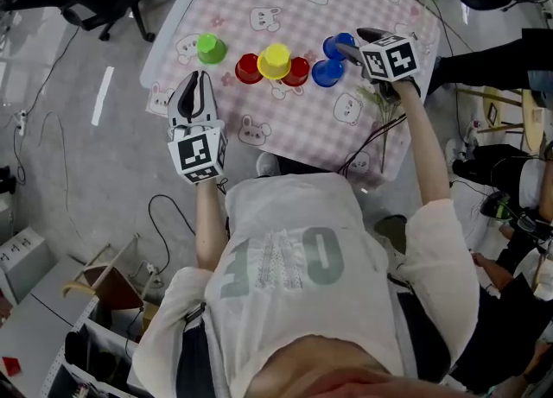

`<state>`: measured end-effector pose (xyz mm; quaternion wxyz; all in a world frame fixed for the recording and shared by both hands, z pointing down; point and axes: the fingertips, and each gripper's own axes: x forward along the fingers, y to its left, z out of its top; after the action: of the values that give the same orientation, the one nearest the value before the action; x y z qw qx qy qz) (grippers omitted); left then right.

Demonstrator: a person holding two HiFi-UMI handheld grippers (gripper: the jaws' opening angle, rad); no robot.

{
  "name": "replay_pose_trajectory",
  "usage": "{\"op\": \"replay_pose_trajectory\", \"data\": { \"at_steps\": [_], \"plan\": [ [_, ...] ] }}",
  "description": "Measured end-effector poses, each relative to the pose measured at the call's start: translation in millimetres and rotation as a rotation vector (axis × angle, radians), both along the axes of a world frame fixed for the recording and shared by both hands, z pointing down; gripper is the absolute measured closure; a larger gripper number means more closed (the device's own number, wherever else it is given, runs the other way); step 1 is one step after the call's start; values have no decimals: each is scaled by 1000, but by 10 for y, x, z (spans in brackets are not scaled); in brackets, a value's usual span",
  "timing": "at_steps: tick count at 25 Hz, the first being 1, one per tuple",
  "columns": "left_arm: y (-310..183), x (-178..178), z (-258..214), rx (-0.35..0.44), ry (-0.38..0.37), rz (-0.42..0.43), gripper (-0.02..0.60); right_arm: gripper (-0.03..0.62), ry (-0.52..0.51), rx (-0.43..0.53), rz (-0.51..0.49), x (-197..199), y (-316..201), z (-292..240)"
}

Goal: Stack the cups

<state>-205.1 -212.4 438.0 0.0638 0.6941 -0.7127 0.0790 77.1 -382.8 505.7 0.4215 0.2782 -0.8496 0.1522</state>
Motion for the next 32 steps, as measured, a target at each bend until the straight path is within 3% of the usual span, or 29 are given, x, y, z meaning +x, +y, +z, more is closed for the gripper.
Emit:
{"op": "replay_pose_trajectory", "data": {
  "at_steps": [4, 6, 8, 13, 18, 24, 32],
  "plan": [
    [-47, 0, -15, -3, -6, 6, 551, 327, 10, -17, 22, 50, -35, 112],
    [-57, -3, -18, -5, -7, 7, 551, 376, 5, -28, 32, 49, -40, 127],
    [-58, -2, -9, -7, -6, 8, 551, 377, 3, -31, 31, 35, -39, 123],
    [-35, -14, 11, -3, 0, 4, 551, 378, -15, 44, 3, -32, -18, -159],
    [0, -2, -3, 2, -1, 2, 551, 378, -117, 119, -105, -286, 342, -795],
    [56, 11, -50, 13, 0, 4, 551, 378, -63, 117, -271, -462, 864, -904],
    [122, 5, -34, 15, 6, -2, 551, 378, -49, 94, -289, -519, 993, -774]
  ]
}}
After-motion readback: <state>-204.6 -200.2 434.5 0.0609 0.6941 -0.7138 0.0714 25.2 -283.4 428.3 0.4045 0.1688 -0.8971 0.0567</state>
